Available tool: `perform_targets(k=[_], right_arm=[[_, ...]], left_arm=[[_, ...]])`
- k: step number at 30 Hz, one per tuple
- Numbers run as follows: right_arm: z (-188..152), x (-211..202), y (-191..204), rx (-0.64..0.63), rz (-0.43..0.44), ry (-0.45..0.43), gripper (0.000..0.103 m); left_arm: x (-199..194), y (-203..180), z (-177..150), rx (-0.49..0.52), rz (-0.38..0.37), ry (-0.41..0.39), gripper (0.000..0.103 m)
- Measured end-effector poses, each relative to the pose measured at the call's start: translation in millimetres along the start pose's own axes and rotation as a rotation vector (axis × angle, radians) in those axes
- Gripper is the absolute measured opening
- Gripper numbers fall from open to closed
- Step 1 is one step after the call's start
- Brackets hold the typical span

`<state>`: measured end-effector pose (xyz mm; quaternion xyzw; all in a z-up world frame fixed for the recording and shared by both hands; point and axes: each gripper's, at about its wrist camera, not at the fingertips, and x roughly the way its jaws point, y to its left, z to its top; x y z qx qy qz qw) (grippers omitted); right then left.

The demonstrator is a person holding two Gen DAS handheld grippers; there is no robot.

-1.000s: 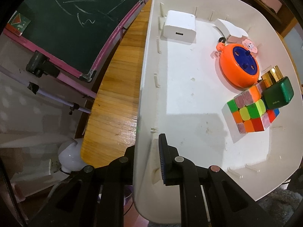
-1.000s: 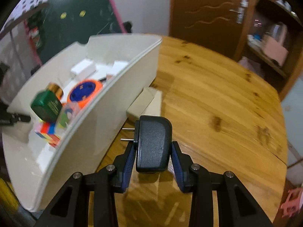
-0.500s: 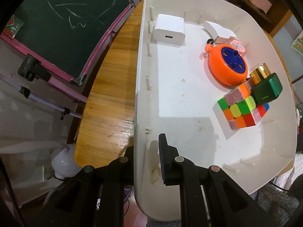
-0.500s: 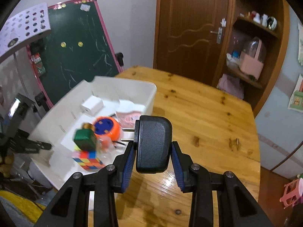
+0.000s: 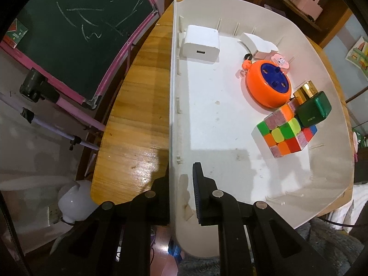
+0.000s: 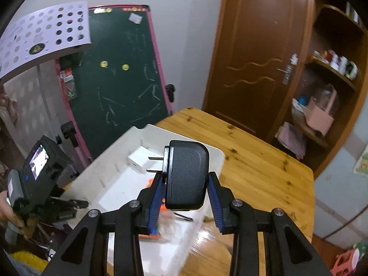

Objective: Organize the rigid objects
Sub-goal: 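Lower the black charger plug into the tray onto the orange case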

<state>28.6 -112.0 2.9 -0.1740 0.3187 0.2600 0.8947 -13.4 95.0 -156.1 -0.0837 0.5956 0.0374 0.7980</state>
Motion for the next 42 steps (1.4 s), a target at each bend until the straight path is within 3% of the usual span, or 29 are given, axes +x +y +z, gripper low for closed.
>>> perform_targets(k=[4,13,21,28,32,38,42], right_arm=[[10,19,19,-0.032,0.026,0.025,0.038],[-6,99,32,0.023,0.056,0.254,0.038],[-24,141,27,0.087,0.04,0.407,0.038],[-22,139,44,0.009,0.028,0.409,0.041],[-18,128,51,-0.027,0.002,0.353,0.062],[-9,103,50,-0.053,-0.045,0.254,0.062],[-5,89,40,-0.02,-0.032,0.211,0.063]], left_arm=[[-4,0,0,0.004,-0.005,-0.014,0.014],[-14,3,-1,0.01,-0.027,-0.044,0.014],[-19,7,-1,0.009,-0.026,-0.067,0.004],[-19,7,-2,0.006,-0.026,-0.075,0.002],[-19,8,-1,0.001,-0.033,-0.075,0.002],[-20,10,-1,-0.01,-0.042,-0.075,0.003],[-19,10,-1,-0.016,-0.043,-0.075,0.003]])
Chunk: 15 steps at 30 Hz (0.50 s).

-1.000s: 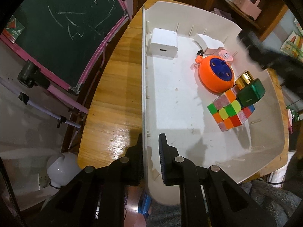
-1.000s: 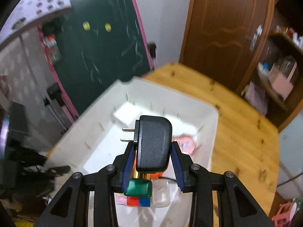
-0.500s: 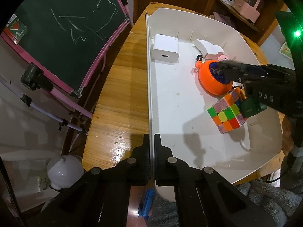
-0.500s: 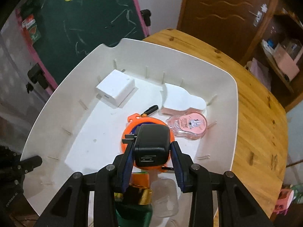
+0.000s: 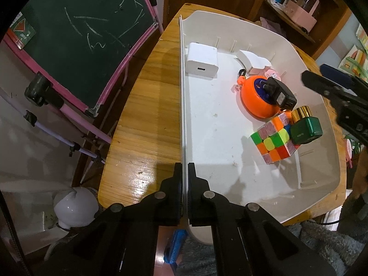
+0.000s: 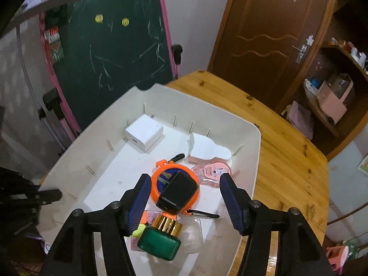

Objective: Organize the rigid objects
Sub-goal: 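Lower the black charger plug into the tray onto the orange case, then open the right gripper and withdraw it toward the beige plastic piece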

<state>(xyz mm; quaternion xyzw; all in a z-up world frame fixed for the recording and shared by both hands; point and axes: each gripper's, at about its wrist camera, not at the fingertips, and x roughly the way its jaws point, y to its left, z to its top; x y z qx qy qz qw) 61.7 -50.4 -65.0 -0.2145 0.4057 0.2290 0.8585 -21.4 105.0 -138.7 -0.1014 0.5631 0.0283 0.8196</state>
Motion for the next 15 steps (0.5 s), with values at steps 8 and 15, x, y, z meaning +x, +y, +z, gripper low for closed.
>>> perform_targets(k=[8,15], right_arm=[[-5,-15,-17,0.061,0.03,-0.027,0.063],[-10,-27,-32,0.106,0.047,-0.051,0.063]], left_arm=[[0,-1,0,-0.005,0.003,0.003,0.002],[0,0,0,-0.009,0.005,0.007,0.002]])
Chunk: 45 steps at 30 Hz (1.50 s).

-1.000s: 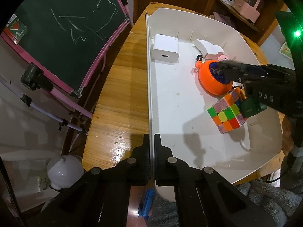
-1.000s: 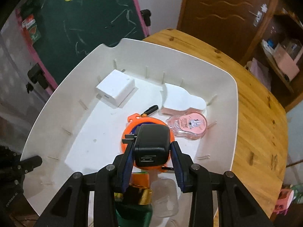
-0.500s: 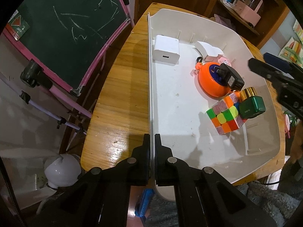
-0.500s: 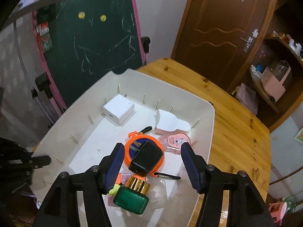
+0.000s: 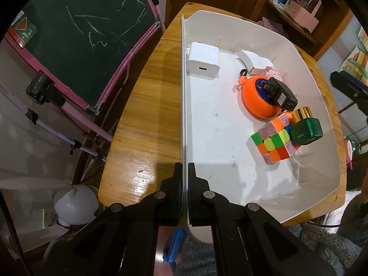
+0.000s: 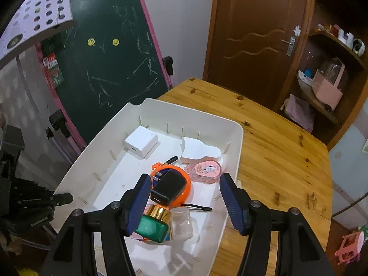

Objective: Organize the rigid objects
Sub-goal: 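Open the right gripper and withdraw it toward the beige plastic piece, then close the right gripper on the beige plastic piece and lift it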

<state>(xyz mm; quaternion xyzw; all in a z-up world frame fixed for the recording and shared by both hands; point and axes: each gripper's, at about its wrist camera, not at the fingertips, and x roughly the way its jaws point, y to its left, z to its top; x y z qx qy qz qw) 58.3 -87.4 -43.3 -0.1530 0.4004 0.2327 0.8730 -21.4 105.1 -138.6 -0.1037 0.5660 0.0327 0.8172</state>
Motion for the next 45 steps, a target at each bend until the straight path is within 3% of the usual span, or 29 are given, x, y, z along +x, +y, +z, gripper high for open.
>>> perform_targets(k=[19,32,45], right_arm=[[-11,-22,-54,0.066,0.001,-0.056,0.063],[-27,-7,-104,0.135,-0.011,-0.021,0.063],[-48,21,-130,0.068,0.05,0.028,0.063]], left_arm=[[2,-3,3,-0.028,0.026,0.024,0.002],[4,-6,6,-0.035,0.071,0.051,0.003],[5,-8,7,-0.05,0.109,0.063,0.004]])
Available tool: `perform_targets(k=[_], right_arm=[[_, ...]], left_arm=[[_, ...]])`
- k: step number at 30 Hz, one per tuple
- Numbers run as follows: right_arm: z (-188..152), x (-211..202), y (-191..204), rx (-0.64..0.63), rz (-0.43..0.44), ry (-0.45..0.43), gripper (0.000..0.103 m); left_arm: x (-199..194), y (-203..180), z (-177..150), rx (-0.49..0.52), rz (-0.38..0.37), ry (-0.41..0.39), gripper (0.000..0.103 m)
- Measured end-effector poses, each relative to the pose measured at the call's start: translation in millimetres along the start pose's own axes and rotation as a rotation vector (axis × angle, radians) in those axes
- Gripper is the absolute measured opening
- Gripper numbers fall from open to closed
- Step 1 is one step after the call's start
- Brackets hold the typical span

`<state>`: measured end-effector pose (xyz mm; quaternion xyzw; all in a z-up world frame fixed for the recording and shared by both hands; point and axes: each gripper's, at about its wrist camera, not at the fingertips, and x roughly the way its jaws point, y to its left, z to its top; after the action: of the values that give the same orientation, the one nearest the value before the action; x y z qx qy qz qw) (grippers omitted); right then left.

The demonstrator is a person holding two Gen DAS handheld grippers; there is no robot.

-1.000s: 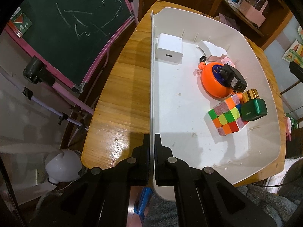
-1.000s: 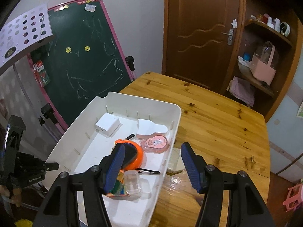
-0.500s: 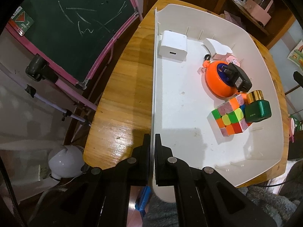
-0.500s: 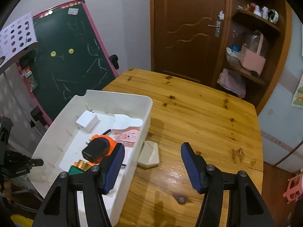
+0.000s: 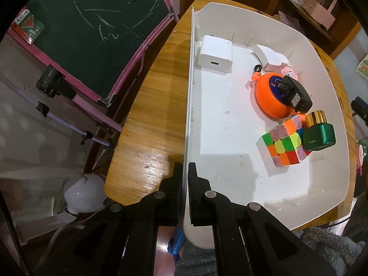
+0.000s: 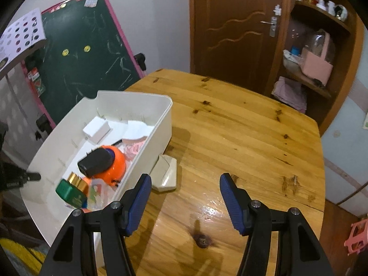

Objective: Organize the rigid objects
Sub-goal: 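Close the right gripper on the beige plastic piece and lift it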

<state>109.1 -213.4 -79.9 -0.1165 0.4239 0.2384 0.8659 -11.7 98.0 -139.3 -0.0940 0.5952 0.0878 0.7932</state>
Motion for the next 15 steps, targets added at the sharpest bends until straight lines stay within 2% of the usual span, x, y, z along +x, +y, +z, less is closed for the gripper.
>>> perform_targets(k=[4,15], right_arm=[[-8,18,-3,-0.033,0.043,0.033,0.063],[-18,73,-11,-0.117,0.229,0.129,0.063]], left_arm=[[0,-1,1,0.0,0.014,0.007,0.005],[1,-4,2,-0.027,0.057,0.027,0.008]])
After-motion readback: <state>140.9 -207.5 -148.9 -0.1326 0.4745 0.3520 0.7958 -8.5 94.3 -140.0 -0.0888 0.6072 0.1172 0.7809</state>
